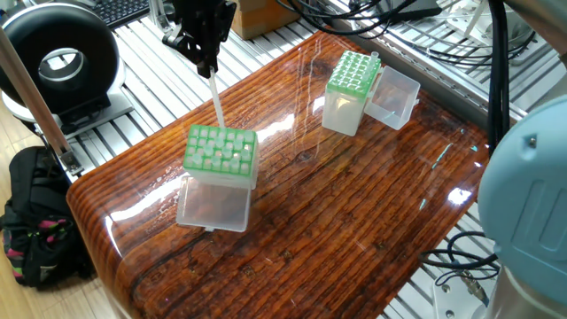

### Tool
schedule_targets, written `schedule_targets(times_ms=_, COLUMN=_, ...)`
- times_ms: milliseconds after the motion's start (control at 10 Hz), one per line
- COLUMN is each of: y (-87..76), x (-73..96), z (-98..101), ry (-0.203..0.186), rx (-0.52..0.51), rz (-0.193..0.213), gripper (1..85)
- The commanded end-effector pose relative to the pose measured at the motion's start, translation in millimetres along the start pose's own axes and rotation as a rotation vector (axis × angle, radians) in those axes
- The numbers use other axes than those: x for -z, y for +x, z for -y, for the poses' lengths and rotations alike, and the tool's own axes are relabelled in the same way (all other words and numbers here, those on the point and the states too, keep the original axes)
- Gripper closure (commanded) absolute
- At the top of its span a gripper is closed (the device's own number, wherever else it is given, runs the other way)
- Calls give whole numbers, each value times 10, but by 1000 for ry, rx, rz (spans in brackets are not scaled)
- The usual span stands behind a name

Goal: Transfer all large pipette tips from one holder to another

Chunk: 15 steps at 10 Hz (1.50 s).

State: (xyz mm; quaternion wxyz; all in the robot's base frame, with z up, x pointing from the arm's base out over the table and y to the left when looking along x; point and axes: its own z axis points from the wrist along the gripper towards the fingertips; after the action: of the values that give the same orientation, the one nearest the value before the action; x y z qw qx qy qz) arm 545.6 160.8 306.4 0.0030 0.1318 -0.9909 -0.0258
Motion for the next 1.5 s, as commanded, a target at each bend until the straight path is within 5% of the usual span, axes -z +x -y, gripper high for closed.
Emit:
schedule_targets(times_ms=0, y=196, x=164, z=38, ry=3, rx=30, rz=13, gripper=710)
schedule_targets(times_ms=400, y=390, x=240, z=372, ry=86, rx=113, rz=41, gripper=717)
schedule_targets(times_ms=700, y=274, x=237, z=435, ry=106, rx=197, rz=84, gripper=717)
schedule_targets(times_ms=800, y=243, x=235, z=378, ry=85, rx=200, rz=99, gripper=707)
schedule_targets(times_ms=1000, y=245, x=230, z=303, ry=51, rx=102, rz=103, gripper=700)
schedule_targets(times_ms=1400, y=100, x=256, z=397, ry=80, rx=-23, rz=163, gripper=720)
